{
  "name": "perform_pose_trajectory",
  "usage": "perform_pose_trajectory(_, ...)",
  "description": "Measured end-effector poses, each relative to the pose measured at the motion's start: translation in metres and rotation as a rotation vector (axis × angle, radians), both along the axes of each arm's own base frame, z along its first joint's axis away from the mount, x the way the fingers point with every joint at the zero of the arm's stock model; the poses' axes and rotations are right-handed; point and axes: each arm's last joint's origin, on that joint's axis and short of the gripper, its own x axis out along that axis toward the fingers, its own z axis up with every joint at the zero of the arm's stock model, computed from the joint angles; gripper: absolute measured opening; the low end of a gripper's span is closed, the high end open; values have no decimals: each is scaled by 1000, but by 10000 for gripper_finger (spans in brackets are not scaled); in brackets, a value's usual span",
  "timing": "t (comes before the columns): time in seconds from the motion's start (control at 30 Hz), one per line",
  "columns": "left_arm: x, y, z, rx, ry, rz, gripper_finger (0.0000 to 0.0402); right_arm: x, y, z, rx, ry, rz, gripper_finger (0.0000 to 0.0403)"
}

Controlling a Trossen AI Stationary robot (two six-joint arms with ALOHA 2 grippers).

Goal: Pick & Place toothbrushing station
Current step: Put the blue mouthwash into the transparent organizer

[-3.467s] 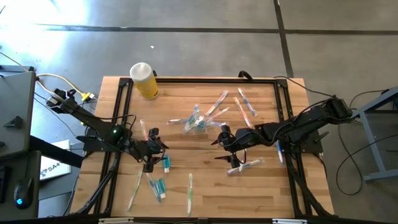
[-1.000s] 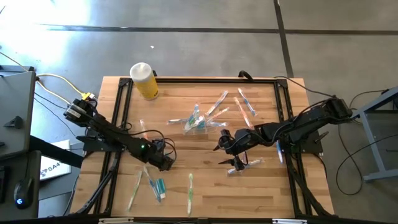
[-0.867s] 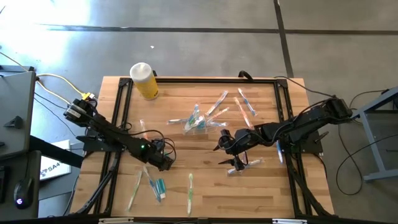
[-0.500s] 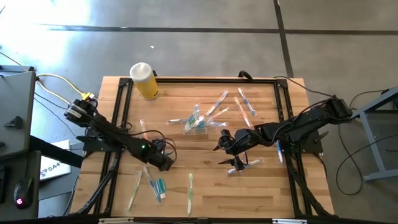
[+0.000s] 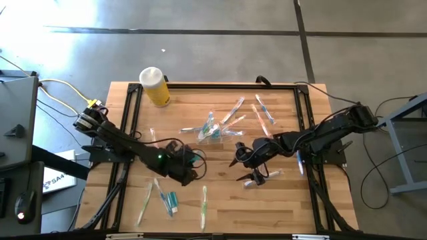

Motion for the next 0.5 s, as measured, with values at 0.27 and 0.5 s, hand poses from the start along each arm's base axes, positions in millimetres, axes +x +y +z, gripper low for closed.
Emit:
perform_pose_trajectory(0.27,25,-4,54,358,-127,-162,116,6,0,-1,-22,-42,-52,290)
perform_pose_trajectory(0.5,43,-7,89,485,-244,-312,116,13,-3,1,-51,-129,-177,290)
